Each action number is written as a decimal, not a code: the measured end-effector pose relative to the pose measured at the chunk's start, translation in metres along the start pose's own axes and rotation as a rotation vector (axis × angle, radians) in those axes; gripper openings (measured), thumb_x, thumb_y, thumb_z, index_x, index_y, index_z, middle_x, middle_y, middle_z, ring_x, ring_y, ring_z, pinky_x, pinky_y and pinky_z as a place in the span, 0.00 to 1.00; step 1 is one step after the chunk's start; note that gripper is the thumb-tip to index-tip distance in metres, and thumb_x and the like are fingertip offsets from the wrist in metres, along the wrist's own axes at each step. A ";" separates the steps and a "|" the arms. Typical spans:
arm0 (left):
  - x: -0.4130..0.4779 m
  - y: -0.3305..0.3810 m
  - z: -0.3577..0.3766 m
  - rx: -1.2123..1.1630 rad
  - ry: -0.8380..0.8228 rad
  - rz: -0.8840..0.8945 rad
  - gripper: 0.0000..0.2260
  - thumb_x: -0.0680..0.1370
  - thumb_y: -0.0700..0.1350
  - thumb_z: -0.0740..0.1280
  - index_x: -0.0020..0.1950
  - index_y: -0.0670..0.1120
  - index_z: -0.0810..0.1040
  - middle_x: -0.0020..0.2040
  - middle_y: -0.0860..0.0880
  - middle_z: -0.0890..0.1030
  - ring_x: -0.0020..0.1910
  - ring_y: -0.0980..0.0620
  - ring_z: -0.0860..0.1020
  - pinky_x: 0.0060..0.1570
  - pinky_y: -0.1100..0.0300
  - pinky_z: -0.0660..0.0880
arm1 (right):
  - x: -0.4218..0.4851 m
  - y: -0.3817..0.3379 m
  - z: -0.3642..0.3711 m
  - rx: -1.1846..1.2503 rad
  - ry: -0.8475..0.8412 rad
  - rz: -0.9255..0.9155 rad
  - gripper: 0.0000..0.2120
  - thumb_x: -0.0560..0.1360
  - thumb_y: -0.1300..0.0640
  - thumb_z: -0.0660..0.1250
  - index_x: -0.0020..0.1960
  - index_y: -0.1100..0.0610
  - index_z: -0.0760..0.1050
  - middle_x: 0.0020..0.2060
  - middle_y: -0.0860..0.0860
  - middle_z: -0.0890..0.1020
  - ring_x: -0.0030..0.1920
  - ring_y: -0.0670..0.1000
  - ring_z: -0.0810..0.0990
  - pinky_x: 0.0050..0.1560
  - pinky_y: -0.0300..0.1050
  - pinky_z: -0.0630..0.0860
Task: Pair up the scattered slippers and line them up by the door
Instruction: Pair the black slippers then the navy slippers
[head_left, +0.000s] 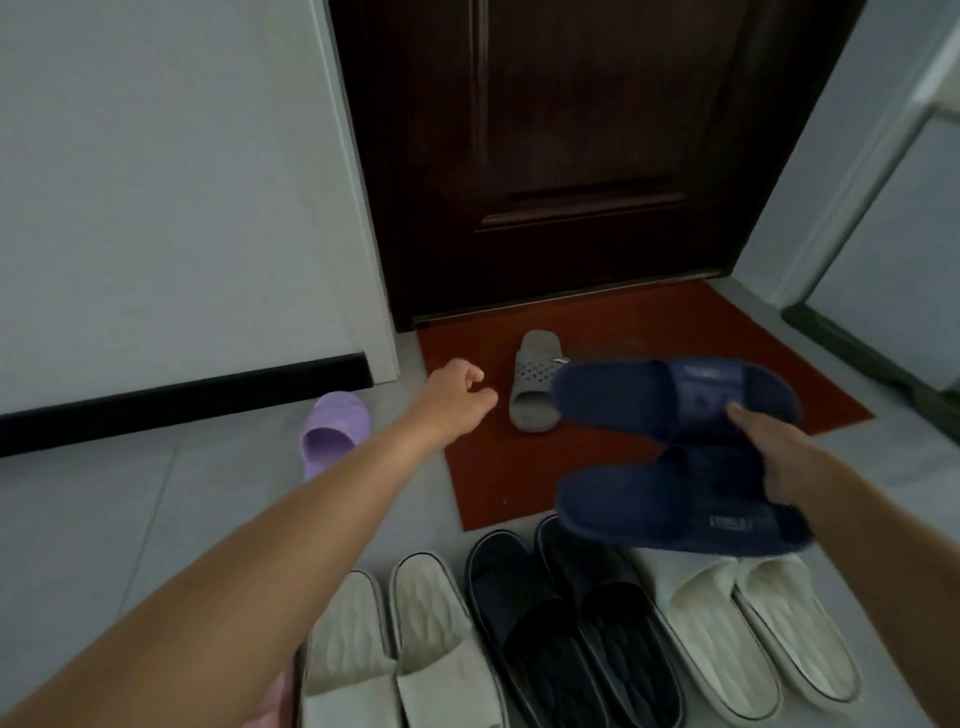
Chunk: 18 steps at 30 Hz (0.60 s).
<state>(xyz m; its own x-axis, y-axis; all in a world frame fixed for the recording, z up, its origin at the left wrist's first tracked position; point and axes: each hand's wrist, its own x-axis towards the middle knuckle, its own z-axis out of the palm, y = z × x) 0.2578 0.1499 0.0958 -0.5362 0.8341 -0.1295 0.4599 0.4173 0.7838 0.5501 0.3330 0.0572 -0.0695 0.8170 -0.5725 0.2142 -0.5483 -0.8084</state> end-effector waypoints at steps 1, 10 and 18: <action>0.001 -0.001 0.010 0.060 -0.025 -0.011 0.18 0.76 0.46 0.65 0.64 0.44 0.71 0.62 0.45 0.74 0.39 0.57 0.75 0.31 0.66 0.70 | 0.009 0.005 -0.020 0.054 0.059 0.030 0.29 0.72 0.41 0.69 0.66 0.58 0.71 0.60 0.60 0.78 0.55 0.62 0.79 0.56 0.61 0.75; 0.018 0.127 0.201 0.432 -0.339 0.276 0.20 0.78 0.52 0.61 0.69 0.49 0.66 0.62 0.47 0.75 0.53 0.46 0.77 0.49 0.51 0.76 | 0.036 0.041 -0.062 0.261 0.022 0.159 0.27 0.72 0.43 0.69 0.64 0.59 0.73 0.58 0.61 0.79 0.55 0.62 0.79 0.60 0.62 0.74; 0.038 0.202 0.357 0.199 -0.398 -0.036 0.24 0.81 0.50 0.57 0.76 0.47 0.56 0.73 0.45 0.64 0.66 0.43 0.70 0.60 0.50 0.72 | 0.087 0.047 -0.131 0.464 0.111 0.269 0.32 0.72 0.39 0.67 0.67 0.58 0.69 0.54 0.55 0.78 0.49 0.57 0.78 0.44 0.51 0.76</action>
<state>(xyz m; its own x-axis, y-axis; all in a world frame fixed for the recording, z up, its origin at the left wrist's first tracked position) 0.5832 0.3942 0.0323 -0.2579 0.8753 -0.4091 0.5938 0.4776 0.6475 0.6819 0.4015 -0.0128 0.0367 0.6376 -0.7695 -0.2435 -0.7411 -0.6256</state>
